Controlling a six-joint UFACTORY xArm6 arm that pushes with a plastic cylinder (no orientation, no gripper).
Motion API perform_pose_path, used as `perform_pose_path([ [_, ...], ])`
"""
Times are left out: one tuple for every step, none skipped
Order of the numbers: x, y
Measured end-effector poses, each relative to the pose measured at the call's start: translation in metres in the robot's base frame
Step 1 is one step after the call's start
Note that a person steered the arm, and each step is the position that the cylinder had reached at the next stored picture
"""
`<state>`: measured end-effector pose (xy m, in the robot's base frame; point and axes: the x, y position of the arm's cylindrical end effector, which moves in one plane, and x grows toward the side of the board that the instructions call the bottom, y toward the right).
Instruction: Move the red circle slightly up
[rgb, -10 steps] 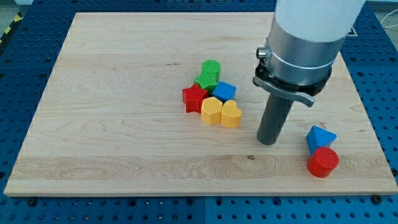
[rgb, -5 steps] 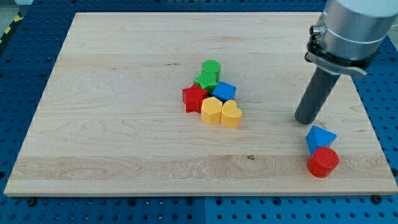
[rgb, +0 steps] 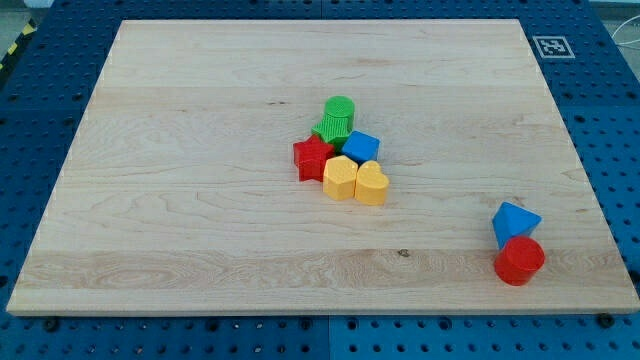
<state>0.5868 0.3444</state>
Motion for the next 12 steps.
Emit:
perform_pose_path([
  [0.020,-0.015],
  [0.024,-0.040],
  [0.024,-0.066],
  [0.024,-0.098],
  [0.025,-0.128],
  [0.024,-0.161],
  [0.001,-0.190],
  [-0.041,-0.216],
  [-0.059,-0.220],
  [-0.059,-0.207],
  [-0.059,-0.193],
  [-0.058,-0.187],
])
